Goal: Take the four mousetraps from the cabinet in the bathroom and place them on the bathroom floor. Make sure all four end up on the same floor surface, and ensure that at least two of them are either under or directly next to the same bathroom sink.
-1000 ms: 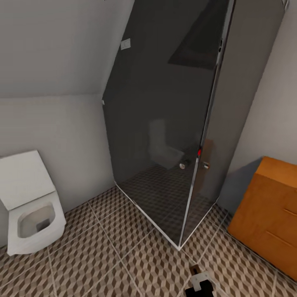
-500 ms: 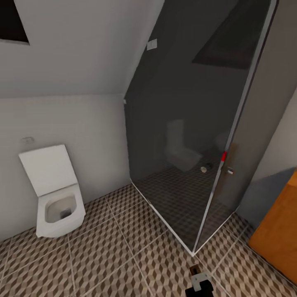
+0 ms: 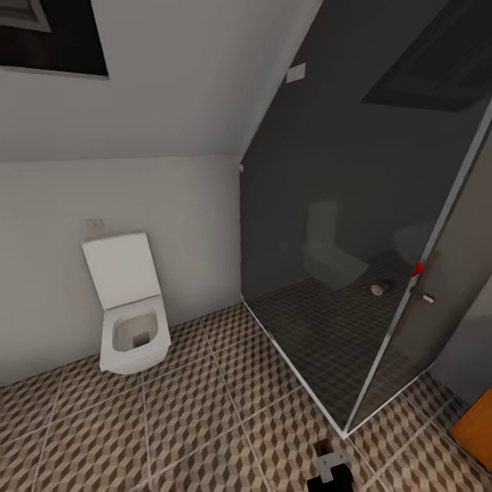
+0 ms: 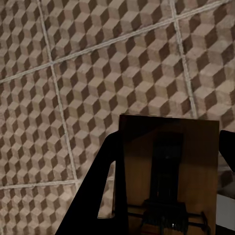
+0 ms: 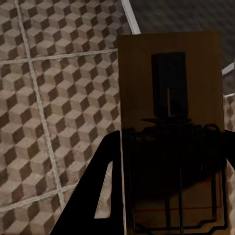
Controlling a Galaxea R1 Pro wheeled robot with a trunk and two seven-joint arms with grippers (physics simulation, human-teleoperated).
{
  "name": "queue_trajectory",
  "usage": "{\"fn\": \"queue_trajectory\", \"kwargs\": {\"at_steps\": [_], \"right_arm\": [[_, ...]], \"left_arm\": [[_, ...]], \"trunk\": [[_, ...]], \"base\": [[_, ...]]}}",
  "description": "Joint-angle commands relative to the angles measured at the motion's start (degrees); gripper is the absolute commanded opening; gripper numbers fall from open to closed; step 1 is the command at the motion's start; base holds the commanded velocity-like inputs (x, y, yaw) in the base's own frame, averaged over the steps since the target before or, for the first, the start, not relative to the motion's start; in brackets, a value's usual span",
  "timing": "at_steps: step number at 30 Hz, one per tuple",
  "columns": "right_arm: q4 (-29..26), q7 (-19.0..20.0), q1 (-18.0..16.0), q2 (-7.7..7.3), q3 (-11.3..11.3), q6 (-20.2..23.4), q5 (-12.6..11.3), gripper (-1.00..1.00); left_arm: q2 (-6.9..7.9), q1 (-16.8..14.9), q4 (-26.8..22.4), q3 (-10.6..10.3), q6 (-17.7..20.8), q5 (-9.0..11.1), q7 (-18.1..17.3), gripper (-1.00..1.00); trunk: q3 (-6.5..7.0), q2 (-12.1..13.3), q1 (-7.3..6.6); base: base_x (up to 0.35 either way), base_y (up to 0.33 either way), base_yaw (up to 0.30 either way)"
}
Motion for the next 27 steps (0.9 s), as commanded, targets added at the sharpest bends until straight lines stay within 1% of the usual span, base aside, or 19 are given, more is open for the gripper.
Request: {"fn": "queue_trajectory", "kwargs": {"at_steps": [1, 5, 8, 10, 13, 27], "right_arm": [[0.1, 0.0, 0.0, 0.02, 0.5, -0.2, -0.6, -1.00], [0.2, 0.1, 0.0, 0.08, 0.6, -0.1, -0.5, -1.00], [0.2, 0.1, 0.0, 0.05, 0.6, -0.1, 1.2, -1.00], [0.2, 0.1, 0.0, 0.03, 0.5, -0.1, 2.8, -1.00], [0.2, 0.0, 0.0, 0.07, 0.5, -0.1, 3.9, -1.00], [0.2, 0.0, 0.0, 0.02, 0.5, -0.2, 4.2, -1.00]], "left_arm": [[0.09, -0.1, -0.3, -0.5, -0.4, 0.5, 0.4, -1.00], [0.11, -0.1, -0.3, -0.5, -0.4, 0.5, 0.5, -1.00], [0.11, -0.1, -0.3, -0.5, -0.4, 0.5, 0.4, -1.00], [0.11, -0.1, -0.3, -0.5, -0.4, 0.5, 0.4, -1.00], [0.11, -0.1, -0.3, -0.5, -0.4, 0.5, 0.4, -1.00], [0.11, -0.1, -0.4, -0.5, -0.4, 0.6, 0.4, -1.00]], "trunk": [[-0.07, -0.1, 0.01], [-0.08, -0.1, 0.01], [-0.13, -0.1, 0.01], [-0.17, -0.1, 0.01], [-0.22, -0.1, 0.01], [-0.50, -0.1, 0.01]], "base": [[0.000, 0.000, 0.293], [0.000, 0.000, 0.292], [0.000, 0.000, 0.292], [0.000, 0.000, 0.292], [0.000, 0.000, 0.292], [0.000, 0.000, 0.292]]}}
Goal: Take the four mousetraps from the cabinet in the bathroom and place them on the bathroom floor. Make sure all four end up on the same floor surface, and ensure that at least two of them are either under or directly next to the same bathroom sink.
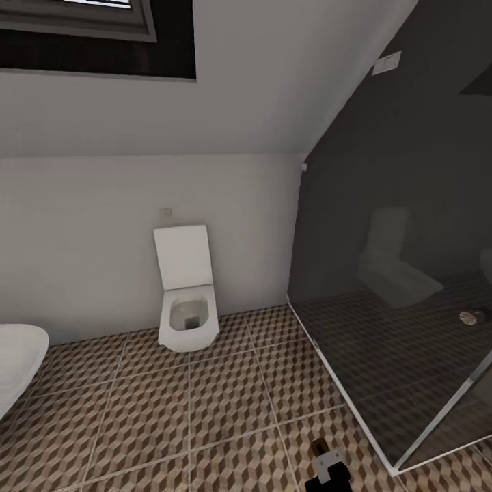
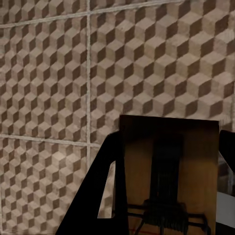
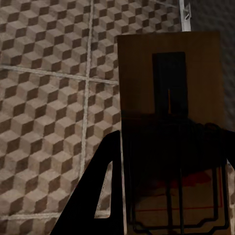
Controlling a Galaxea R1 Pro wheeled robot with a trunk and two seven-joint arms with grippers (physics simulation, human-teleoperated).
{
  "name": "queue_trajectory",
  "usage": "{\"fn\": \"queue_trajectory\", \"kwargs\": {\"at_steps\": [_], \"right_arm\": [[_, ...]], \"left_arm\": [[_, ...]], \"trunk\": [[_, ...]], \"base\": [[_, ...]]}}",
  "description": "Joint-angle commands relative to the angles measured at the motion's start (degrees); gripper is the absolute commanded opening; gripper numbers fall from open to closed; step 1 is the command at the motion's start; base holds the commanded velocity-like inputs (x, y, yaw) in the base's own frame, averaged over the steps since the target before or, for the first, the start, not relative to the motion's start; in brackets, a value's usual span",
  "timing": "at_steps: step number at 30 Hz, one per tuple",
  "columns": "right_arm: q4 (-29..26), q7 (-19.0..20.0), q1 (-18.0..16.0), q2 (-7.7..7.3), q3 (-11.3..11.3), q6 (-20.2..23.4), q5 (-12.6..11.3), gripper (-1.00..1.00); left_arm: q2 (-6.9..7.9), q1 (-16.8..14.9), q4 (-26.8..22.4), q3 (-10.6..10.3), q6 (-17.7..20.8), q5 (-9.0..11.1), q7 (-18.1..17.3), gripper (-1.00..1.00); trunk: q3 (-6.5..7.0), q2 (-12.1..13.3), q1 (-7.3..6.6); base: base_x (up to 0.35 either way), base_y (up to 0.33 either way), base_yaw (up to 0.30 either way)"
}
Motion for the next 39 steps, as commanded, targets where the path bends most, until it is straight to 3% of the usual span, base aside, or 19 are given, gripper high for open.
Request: {"fn": "queue_trajectory", "kwargs": {"at_steps": [1, 11, 24, 26, 27, 30, 31, 32, 34, 35, 36, 39], "right_arm": [[0.1, -0.1, 0.0, 0.01, 0.5, -0.2, -0.4, -1.00], [0.0, -0.1, -0.1, -0.05, 0.4, -0.5, -0.5, -1.00], [-0.6, -0.7, 0.0, 0.36, 0.1, -0.1, -0.9, -1.00], [-0.7, -1.1, -0.1, 0.35, -0.1, 1.3, -1.1, -1.00], [-0.7, -2.0, -0.4, 0.32, -0.2, 4.4, -1.2, -1.00], [-0.9, -3.7, -1.1, 0.29, -0.6, 15.3, -1.1, -1.00], [-1.0, -4.0, -1.6, 0.28, -1.3, 18.9, -1.1, -1.00], [-1.1, -4.3, -2.8, 0.21, -4.0, 22.9, -1.1, -1.00], [-1.1, -4.7, -5.2, 0.01, -10.5, 26.2, -1.1, -1.00], [-1.1, -5.0, -7.6, -0.12, -15.6, 28.3, -1.0, -1.00], [-1.1, -5.4, -9.3, -0.13, -18.2, 30.0, -1.0, -1.00], [-1.1, -7.0, -13.3, 0.14, -21.7, 36.1, -0.4, -1.00]], "left_arm": [[0.07, -0.1, -0.3, -0.5, -0.4, 0.5, 0.4, -1.00], [-0.01, -0.1, -0.5, -0.5, -0.4, 0.6, 0.4, -1.00], [-0.77, -0.1, -0.4, 0.1, -1.0, 0.7, 0.3, -1.00], [-0.66, -0.1, 0.0, 2.2, -1.0, 0.8, 0.3, -1.00], [-0.36, -0.1, 0.7, 5.4, -1.0, 0.9, 0.3, -1.00], [0.09, -0.1, 4.3, 11.9, -0.6, 0.9, 0.4, -1.00], [0.15, -0.1, 5.5, 13.1, -0.4, 0.9, 0.4, -1.00], [0.20, -0.5, 6.6, 14.1, -0.2, 0.8, 0.6, -1.00], [0.28, -2.0, 7.3, 14.7, 1.0, 0.8, 0.7, -1.00], [0.46, -3.9, 7.6, 14.9, 3.4, 0.8, 0.7, -1.00], [0.79, -5.3, 7.8, 15.0, 5.9, 0.8, 0.7, -1.00], [2.03, -10.0, 8.0, 15.1, 14.1, 0.8, 0.6, -1.00]], "trunk": [[-0.09, -0.1, 0.01], [-0.26, -0.1, 0.01], [-0.26, -0.1, 0.01], [-0.26, -0.1, 0.01], [-0.26, -0.1, 0.01], [-0.26, -0.1, 0.01], [-0.26, -0.1, 0.01], [-0.26, -0.1, 0.01], [-0.26, -0.1, 0.01], [-0.26, -0.1, 0.01], [-0.26, -0.1, 0.01], [-0.26, -0.1, 0.01]], "base": [[0.000, 0.000, 0.292], [0.000, 0.000, 0.280], [0.000, 0.000, 0.022], [0.000, 0.000, 0.000], [0.000, 0.000, 0.000], [0.000, 0.000, 0.000], [0.000, 0.000, 0.000], [0.000, 0.000, 0.000], [0.000, 0.000, 0.000], [0.000, 0.000, 0.000], [0.000, 0.000, 0.000], [0.000, 0.000, 0.000]]}}
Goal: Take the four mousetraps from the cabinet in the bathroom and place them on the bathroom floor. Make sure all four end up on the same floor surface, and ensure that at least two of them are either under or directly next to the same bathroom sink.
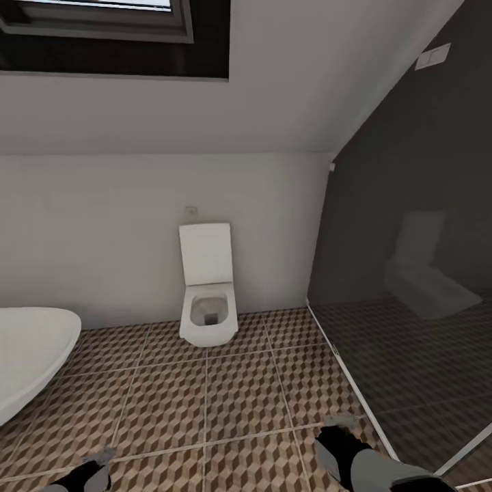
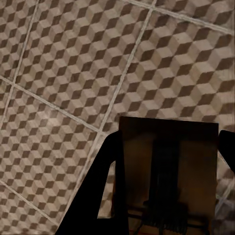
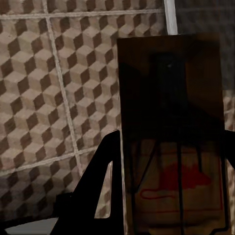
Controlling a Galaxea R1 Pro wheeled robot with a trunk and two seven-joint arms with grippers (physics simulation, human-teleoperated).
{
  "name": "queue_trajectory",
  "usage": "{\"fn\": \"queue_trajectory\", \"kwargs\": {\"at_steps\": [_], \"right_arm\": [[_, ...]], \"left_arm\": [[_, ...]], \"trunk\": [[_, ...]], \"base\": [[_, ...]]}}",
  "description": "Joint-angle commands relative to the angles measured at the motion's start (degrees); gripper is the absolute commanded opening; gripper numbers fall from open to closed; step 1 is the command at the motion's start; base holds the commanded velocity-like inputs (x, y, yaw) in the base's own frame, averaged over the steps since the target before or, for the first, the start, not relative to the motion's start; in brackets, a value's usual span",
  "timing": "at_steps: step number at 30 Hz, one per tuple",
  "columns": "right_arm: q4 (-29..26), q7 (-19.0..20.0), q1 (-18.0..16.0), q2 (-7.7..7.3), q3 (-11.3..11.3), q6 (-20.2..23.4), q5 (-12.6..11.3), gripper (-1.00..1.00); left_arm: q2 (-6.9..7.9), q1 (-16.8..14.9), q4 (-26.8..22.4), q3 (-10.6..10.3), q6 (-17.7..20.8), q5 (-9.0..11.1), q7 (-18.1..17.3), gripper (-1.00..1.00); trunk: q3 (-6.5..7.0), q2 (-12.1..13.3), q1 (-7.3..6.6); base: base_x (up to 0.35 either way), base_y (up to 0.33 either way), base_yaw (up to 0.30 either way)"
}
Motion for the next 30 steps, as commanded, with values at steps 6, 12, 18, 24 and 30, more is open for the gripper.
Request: {"fn": "queue_trajectory", "kwargs": {"at_steps": [6, 12, 18, 24, 30], "right_arm": [[-0.1, -1.3, -7.3, 0.01, -1.1, 6.0, -0.7, -1.00], [0.0, -1.0, -8.0, -0.04, -1.0, 6.2, -0.5, -1.00], [0.0, -1.0, -7.9, -0.10, -0.9, 6.1, -0.4, -1.00], [0.0, -1.0, -7.7, -0.11, -0.9, 6.0, -0.3, -1.00], [-0.1, -0.9, -7.6, -0.20, -0.8, 5.9, -0.3, -1.00]], "left_arm": [[2.52, -8.5, 1.1, -0.5, 6.1, 0.1, 0.3, -1.00], [4.01, -11.0, 0.9, -0.5, 6.4, -0.1, 0.2, -1.00], [3.95, -11.1, 0.7, -0.5, 6.3, -0.2, 0.1, -1.00], [3.19, -11.1, 0.7, -0.5, 6.2, -0.2, 0.1, -1.00], [2.23, -11.0, 0.6, -0.6, 6.2, -0.2, 0.1, -1.00]], "trunk": [[-0.08, 0.0, 0.00], [-0.12, 0.0, 0.00], [-0.27, 0.0, 0.00], [-0.43, 0.0, 0.00], [-0.51, 0.0, 0.00]], "base": [[0.000, 0.000, 0.000], [0.000, 0.000, 0.029], [0.000, 0.000, 0.247], [0.000, 0.000, 0.282], [0.000, 0.000, 0.145]]}}
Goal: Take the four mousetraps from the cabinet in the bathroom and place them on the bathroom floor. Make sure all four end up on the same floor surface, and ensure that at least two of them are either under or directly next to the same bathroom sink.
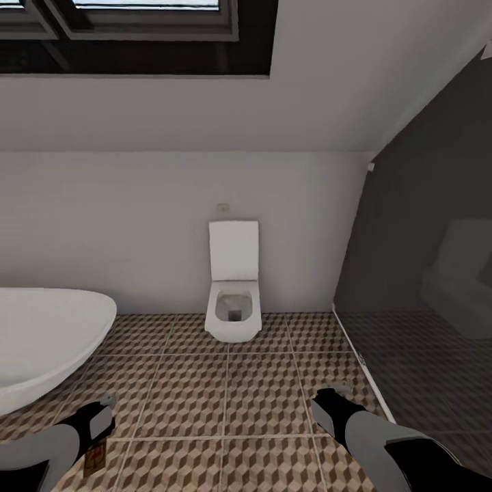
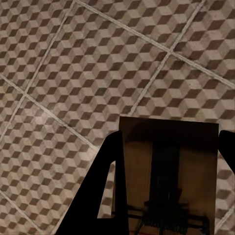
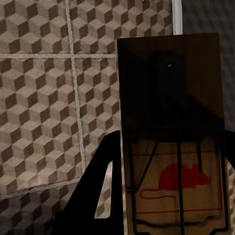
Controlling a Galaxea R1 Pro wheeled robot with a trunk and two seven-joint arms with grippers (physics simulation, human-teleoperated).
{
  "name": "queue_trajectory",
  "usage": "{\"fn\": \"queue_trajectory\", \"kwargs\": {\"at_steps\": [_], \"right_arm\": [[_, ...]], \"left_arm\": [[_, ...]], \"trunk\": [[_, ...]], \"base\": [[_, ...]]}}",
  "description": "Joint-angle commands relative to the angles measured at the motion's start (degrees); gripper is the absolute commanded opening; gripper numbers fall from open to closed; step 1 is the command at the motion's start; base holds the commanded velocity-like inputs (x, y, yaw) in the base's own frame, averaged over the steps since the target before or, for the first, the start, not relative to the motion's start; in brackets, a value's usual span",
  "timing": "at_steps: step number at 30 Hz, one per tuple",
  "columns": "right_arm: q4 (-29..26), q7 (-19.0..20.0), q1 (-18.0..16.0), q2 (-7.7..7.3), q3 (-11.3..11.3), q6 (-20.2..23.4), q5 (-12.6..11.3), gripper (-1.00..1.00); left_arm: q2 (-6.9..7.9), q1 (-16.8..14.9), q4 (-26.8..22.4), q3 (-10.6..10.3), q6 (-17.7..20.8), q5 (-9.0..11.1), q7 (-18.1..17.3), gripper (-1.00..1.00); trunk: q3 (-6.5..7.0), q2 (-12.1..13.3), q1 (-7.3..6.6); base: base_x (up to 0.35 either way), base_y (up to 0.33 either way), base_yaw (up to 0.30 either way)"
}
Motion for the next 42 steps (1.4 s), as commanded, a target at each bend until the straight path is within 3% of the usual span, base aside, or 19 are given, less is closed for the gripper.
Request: {"fn": "queue_trajectory", "kwargs": {"at_steps": [1, 15, 16, 17, 18, 19, 24, 32, 36, 42], "right_arm": [[-0.1, -0.1, 0.0, 0.02, 0.5, 0.4, -0.4, -1.00], [-0.1, 2.9, 0.1, -0.42, 0.5, 0.5, -0.3, -1.00], [-0.1, 2.8, 0.1, -0.65, 0.5, 0.5, -0.3, -1.00], [-0.2, 2.8, -0.5, -1.05, 0.6, 0.5, -0.2, -1.00], [-0.3, 2.9, -0.6, -1.05, 0.6, 0.5, -0.2, -1.00], [-2.6, 2.9, -2.0, -1.09, 1.6, 0.7, -0.2, -1.00], [-6.4, 2.8, -3.8, -1.16, 1.9, 1.4, -0.3, -1.00], [-7.3, 3.1, -7.2, -0.88, 1.9, 5.2, -0.7, -1.00], [-6.8, 3.3, -8.0, -0.99, 2.0, 6.1, -0.7, -1.00], [-6.6, 3.5, -8.1, -1.07, 2.1, 6.2, -0.7, -1.00]], "left_arm": [[-0.01, 0.0, 0.0, -0.5, 0.3, 0.3, 0.2, -1.00], [-0.03, 0.0, 0.0, -0.9, 0.2, 0.3, 0.1, -1.00], [-0.08, 0.0, -0.1, -1.8, 0.2, 0.3, 0.1, -1.00], [-2.83, -0.1, 0.0, -6.4, 0.4, 0.3, 0.1, -1.00], [-3.18, -0.2, 0.0, -6.8, 0.4, 0.3, 0.1, -1.00], [-4.83, -2.9, 0.0, -8.5, 0.6, 0.2, 0.1, -1.00], [-5.25, -7.5, 0.0, -9.0, 2.0, 0.2, 0.1, -1.00], [-5.88, -16.9, -0.1, -8.9, 11.1, 0.3, 0.0, -1.00], [-7.66, -18.3, 0.0, -9.0, 11.9, 0.3, 0.0, -1.00], [-7.91, -18.4, -0.1, -9.1, 11.4, 0.2, -0.1, -1.00]], "trunk": [[-0.07, 0.0, 0.00], [-0.07, 0.0, 0.00], [-0.07, 0.0, 0.00], [-0.07, 0.0, 0.00], [-0.07, 0.0, 0.00], [-0.07, 0.0, 0.00], [-0.07, 0.0, 0.00], [-0.07, 0.0, 0.00], [-0.07, 0.0, 0.00], [-0.07, 0.0, 0.00]], "base": [[0.000, 0.000, 0.013], [0.223, 0.000, 0.001], [0.335, 0.000, 0.000], [0.335, 0.000, 0.000], [0.336, 0.000, 0.000], [0.336, 0.000, 0.000], [0.336, 0.000, 0.000], [0.336, 0.000, 0.000], [0.337, 0.000, 0.000], [0.338, 0.000, 0.000]]}}
